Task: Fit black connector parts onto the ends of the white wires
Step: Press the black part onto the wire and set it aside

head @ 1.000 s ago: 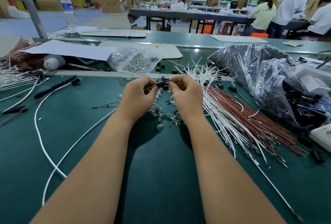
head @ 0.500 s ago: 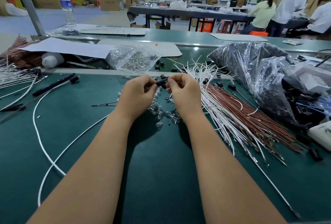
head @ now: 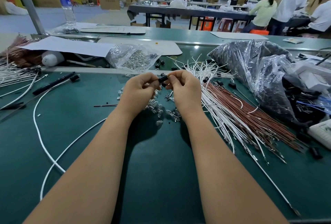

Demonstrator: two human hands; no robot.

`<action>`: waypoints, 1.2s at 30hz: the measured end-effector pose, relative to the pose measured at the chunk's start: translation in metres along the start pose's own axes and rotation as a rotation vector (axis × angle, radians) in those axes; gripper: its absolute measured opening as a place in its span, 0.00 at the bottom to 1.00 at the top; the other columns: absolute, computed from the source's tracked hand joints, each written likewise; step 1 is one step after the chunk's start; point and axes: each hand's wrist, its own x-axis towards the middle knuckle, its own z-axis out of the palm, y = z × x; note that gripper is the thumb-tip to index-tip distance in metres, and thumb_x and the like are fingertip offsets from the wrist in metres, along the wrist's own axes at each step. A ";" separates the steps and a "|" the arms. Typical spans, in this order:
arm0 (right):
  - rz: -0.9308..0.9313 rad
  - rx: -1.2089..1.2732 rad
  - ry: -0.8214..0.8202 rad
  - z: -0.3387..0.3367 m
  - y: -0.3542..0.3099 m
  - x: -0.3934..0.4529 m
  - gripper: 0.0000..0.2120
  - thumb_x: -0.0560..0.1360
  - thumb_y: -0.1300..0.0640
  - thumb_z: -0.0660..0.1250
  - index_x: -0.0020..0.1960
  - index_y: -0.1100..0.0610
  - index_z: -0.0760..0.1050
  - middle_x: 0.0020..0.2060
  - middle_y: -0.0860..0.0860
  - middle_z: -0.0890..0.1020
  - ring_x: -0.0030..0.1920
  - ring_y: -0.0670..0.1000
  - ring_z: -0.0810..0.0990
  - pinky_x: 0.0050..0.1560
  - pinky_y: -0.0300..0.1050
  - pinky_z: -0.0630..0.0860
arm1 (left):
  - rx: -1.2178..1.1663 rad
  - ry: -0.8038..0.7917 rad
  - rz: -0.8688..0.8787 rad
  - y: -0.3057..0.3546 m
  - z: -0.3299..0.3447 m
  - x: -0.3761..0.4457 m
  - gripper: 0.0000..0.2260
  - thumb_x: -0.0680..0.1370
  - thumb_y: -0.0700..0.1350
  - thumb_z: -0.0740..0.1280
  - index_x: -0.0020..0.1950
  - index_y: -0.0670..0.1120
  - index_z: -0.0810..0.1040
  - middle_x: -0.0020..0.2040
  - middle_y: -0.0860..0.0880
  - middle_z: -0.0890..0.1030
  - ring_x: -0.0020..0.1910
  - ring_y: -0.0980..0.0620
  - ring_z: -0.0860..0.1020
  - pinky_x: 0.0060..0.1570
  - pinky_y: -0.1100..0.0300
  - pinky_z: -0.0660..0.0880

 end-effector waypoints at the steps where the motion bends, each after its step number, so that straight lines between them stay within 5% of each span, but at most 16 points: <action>1: -0.003 0.005 0.005 0.000 -0.001 0.000 0.05 0.77 0.66 0.65 0.46 0.58 0.77 0.40 0.56 0.83 0.38 0.50 0.83 0.47 0.49 0.81 | -0.022 0.001 -0.004 0.000 0.000 0.000 0.06 0.78 0.33 0.64 0.44 0.39 0.79 0.35 0.49 0.80 0.29 0.54 0.71 0.35 0.59 0.72; 6: -0.042 -0.007 0.029 0.000 -0.005 -0.002 0.07 0.77 0.66 0.65 0.45 0.56 0.77 0.38 0.55 0.83 0.39 0.53 0.83 0.48 0.52 0.80 | -0.062 0.011 0.002 0.000 0.000 0.001 0.11 0.78 0.33 0.64 0.42 0.46 0.80 0.35 0.53 0.81 0.30 0.53 0.70 0.34 0.59 0.70; 12: -0.134 -0.092 0.153 0.001 -0.003 -0.003 0.02 0.74 0.63 0.70 0.44 0.56 0.80 0.33 0.41 0.78 0.35 0.40 0.76 0.41 0.37 0.75 | -0.034 0.025 0.005 0.003 0.001 0.000 0.10 0.78 0.35 0.65 0.42 0.47 0.80 0.35 0.54 0.82 0.31 0.51 0.69 0.32 0.60 0.68; 17: -0.201 -0.215 0.107 0.003 -0.001 -0.005 0.04 0.75 0.64 0.67 0.47 0.59 0.81 0.39 0.51 0.83 0.39 0.49 0.79 0.42 0.39 0.75 | 0.060 0.053 0.018 0.001 0.000 0.002 0.07 0.78 0.37 0.65 0.42 0.43 0.79 0.38 0.41 0.82 0.31 0.50 0.70 0.34 0.56 0.69; 22: -0.228 -0.234 0.071 0.004 0.000 -0.008 0.05 0.73 0.64 0.67 0.44 0.58 0.82 0.35 0.49 0.82 0.36 0.48 0.79 0.38 0.37 0.74 | 0.104 0.085 0.002 -0.003 -0.001 0.003 0.06 0.79 0.39 0.64 0.44 0.42 0.79 0.32 0.52 0.79 0.25 0.62 0.70 0.30 0.67 0.67; 28: -0.236 -0.208 0.069 0.005 0.002 -0.008 0.04 0.72 0.58 0.73 0.40 0.58 0.80 0.33 0.48 0.82 0.35 0.47 0.80 0.39 0.45 0.77 | 0.114 0.055 -0.017 -0.002 -0.002 0.004 0.06 0.80 0.39 0.63 0.47 0.41 0.79 0.35 0.51 0.80 0.25 0.64 0.71 0.29 0.71 0.66; 36: -0.134 -0.084 0.070 0.001 0.002 -0.004 0.02 0.72 0.61 0.73 0.41 0.58 0.81 0.34 0.47 0.82 0.35 0.43 0.79 0.40 0.40 0.77 | 0.023 -0.013 -0.079 0.005 -0.001 0.003 0.04 0.78 0.39 0.67 0.44 0.41 0.80 0.39 0.43 0.83 0.32 0.56 0.78 0.31 0.63 0.76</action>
